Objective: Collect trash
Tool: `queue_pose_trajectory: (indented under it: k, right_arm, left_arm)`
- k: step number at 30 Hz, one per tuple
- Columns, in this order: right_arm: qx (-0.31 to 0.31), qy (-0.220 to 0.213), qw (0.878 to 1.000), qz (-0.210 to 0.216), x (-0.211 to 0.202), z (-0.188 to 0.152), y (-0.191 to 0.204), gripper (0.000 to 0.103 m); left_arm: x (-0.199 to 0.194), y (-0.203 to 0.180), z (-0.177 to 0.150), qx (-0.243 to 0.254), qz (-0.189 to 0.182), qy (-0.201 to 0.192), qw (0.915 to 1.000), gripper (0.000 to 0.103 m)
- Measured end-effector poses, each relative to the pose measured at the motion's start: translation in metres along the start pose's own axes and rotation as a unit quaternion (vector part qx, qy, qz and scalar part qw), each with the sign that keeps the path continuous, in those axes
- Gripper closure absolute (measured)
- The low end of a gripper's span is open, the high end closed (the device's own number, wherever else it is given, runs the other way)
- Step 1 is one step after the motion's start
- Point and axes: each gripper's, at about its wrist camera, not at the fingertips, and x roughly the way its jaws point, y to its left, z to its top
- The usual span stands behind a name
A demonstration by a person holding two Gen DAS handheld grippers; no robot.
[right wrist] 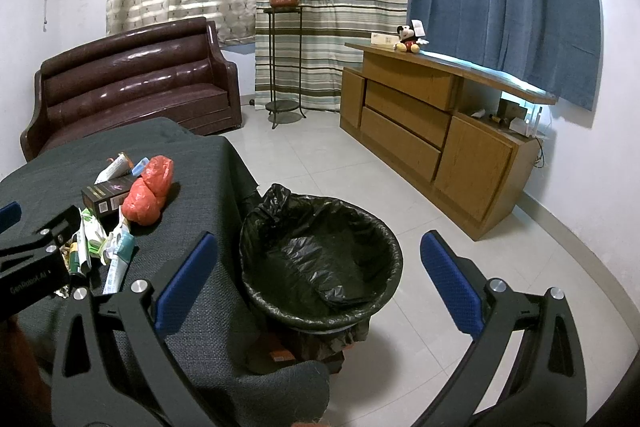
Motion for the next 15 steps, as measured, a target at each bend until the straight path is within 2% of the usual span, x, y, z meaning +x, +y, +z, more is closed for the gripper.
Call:
queue_pose_trajectory:
  k: [14,15]
  right_arm:
    - [0.000,0.001,1.000,-0.001,0.000,0.000,0.001,0.004]
    - [0.000,0.001,1.000,-0.001,0.000,0.000,0.001,0.004]
  left_arm:
    - [-0.002,0.009,-0.002,-0.004,0.002,0.001,1.0000,0.006]
    - [0.004,0.001,-0.004,-0.002,0.001,0.001,1.0000,0.006]
